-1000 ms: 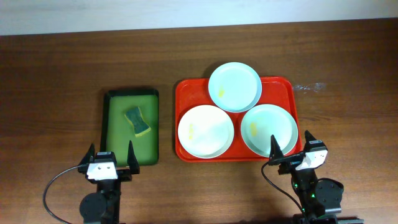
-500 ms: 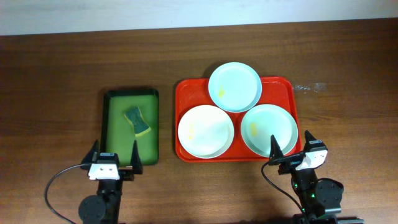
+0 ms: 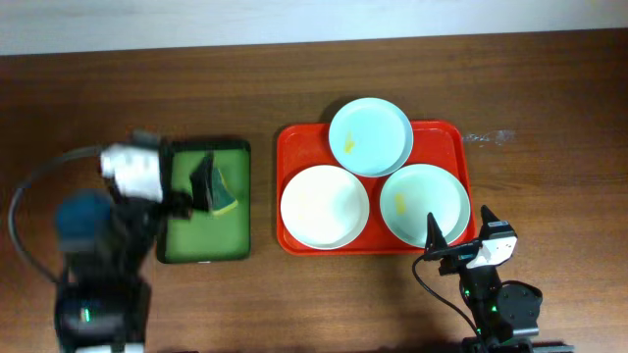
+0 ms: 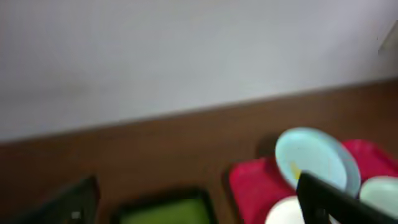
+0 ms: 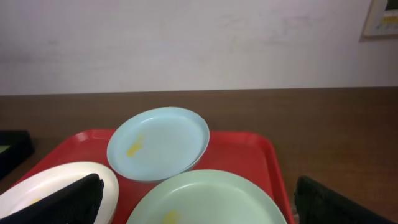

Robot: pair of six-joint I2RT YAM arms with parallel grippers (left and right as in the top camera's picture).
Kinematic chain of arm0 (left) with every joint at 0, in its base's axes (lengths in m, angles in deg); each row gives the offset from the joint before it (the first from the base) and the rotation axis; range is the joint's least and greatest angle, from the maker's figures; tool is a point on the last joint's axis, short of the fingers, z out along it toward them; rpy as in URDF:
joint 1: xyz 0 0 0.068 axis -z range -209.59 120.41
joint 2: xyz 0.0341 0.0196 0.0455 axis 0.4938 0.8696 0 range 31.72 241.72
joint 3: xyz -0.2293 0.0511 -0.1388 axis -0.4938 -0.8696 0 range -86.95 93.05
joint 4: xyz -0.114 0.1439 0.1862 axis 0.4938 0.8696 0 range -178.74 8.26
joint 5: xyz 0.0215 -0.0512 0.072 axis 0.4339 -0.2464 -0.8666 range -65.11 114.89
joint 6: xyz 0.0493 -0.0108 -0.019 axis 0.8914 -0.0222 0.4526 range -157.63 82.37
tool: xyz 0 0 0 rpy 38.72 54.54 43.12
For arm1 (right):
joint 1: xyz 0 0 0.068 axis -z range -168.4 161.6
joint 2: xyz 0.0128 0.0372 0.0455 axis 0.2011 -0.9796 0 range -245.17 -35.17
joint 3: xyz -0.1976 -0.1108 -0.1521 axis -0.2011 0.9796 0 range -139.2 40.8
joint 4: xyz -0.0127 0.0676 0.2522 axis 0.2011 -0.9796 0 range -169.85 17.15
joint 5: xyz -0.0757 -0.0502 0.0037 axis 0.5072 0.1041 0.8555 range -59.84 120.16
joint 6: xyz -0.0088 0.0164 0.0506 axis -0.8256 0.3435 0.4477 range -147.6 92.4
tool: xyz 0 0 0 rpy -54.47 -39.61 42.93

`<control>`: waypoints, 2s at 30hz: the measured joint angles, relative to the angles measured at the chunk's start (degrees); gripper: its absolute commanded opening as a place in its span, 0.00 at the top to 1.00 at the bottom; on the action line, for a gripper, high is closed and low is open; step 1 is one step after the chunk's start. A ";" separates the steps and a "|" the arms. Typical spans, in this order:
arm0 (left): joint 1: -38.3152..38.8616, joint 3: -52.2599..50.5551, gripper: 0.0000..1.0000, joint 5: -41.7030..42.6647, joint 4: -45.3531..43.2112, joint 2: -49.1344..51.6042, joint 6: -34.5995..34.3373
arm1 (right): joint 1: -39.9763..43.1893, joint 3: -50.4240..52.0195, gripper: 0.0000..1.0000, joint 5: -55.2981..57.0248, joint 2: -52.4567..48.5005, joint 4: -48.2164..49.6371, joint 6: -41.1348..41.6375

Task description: Clean dirty plates on tray and stack at the side

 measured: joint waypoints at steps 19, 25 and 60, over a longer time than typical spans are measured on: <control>4.11 19.74 0.56 -14.49 21.53 62.66 -24.20 | 0.00 0.00 0.02 0.00 0.00 -0.04 0.02; 5.51 19.76 0.01 -16.98 21.66 64.11 -25.94 | 0.00 0.00 0.02 0.00 0.00 -0.04 -0.02; 5.38 33.68 1.00 -19.47 46.90 59.19 -21.29 | 0.00 0.00 0.01 0.00 0.04 -0.04 0.02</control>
